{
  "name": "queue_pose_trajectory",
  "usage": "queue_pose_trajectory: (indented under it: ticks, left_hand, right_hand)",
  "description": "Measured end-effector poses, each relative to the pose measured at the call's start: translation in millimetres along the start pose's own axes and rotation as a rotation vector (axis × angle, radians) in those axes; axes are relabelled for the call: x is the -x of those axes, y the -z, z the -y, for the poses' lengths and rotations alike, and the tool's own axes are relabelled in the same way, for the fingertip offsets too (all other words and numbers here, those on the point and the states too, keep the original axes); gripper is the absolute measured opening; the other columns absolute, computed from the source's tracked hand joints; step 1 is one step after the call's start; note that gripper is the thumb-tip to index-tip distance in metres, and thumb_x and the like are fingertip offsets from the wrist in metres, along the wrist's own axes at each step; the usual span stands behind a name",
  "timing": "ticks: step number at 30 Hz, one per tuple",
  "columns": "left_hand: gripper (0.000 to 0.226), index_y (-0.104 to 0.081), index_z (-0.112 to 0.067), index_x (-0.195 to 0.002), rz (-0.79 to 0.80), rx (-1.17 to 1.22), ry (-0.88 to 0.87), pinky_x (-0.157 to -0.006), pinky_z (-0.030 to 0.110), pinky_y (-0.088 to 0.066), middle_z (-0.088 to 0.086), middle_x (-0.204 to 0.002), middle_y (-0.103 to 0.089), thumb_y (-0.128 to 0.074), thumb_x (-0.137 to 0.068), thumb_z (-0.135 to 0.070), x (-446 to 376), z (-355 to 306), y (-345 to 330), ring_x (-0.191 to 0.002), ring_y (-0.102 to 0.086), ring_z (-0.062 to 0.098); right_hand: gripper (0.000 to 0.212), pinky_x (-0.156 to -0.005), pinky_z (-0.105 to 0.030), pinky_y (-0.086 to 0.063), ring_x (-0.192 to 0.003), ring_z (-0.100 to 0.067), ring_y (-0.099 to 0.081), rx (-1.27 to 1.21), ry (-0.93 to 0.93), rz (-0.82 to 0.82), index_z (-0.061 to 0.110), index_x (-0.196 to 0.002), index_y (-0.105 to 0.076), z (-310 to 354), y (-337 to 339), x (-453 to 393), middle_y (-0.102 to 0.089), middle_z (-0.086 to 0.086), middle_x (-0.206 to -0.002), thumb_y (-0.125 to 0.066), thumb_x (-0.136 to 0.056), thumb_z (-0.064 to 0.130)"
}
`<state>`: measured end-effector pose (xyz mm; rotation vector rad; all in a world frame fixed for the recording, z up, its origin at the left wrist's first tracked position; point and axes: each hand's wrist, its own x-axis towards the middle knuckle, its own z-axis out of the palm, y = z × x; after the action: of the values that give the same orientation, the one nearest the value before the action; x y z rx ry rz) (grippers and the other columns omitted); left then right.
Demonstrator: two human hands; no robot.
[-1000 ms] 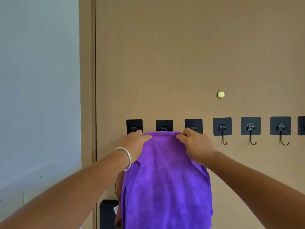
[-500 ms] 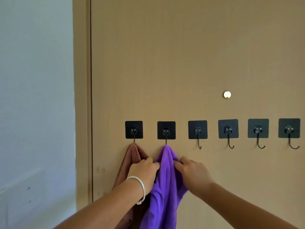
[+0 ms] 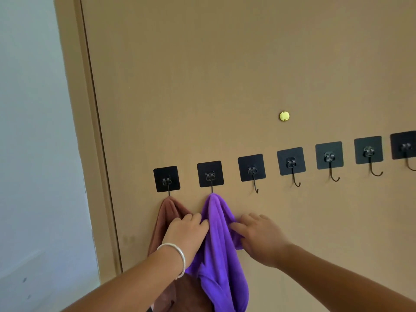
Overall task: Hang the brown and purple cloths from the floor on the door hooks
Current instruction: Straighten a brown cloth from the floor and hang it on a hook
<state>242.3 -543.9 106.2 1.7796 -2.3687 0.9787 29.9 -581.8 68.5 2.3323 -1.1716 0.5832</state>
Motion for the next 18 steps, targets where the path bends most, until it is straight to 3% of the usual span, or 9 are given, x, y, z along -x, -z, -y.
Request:
queue_pose_trajectory:
  ticks: [3,8,18]
  left_hand:
    - [0.036,-0.052,-0.023,-0.116,-0.175,0.035,0.001,-0.079,0.037,-0.044,0.000,-0.114,-0.051,-0.048,-0.085,-0.006,-7,12,33,-0.103,-0.052,0.023]
    - [0.014,-0.052,-0.025,-0.102,-0.369,0.115,-0.077,-0.064,0.031,-0.032,-0.004,-0.101,-0.054,-0.044,-0.091,-0.027,-24,-15,70,-0.090,-0.054,0.019]
    - [0.038,-0.045,-0.019,-0.122,-0.479,0.370,-0.363,-0.083,0.036,-0.037,-0.001,-0.113,-0.055,-0.042,-0.091,-0.041,-71,-136,73,-0.102,-0.052,0.022]
  right_hand:
    - [0.042,-0.084,-0.033,-0.039,-0.105,-0.022,-0.052,0.025,-0.057,-0.011,0.031,-0.131,-0.049,-16,7,11,-0.055,0.004,-0.123,-0.035,-0.092,0.027]
    - [0.038,-0.086,-0.031,-0.040,-0.108,-0.019,-0.052,0.057,-0.195,0.022,0.032,-0.131,-0.049,-34,22,33,-0.055,0.005,-0.124,-0.042,-0.093,0.032]
    - [0.047,-0.111,-0.029,-0.023,-0.133,-0.014,-0.033,0.259,-0.649,0.134,0.031,-0.137,-0.044,-93,86,152,-0.051,0.010,-0.135,-0.045,-0.091,0.039]
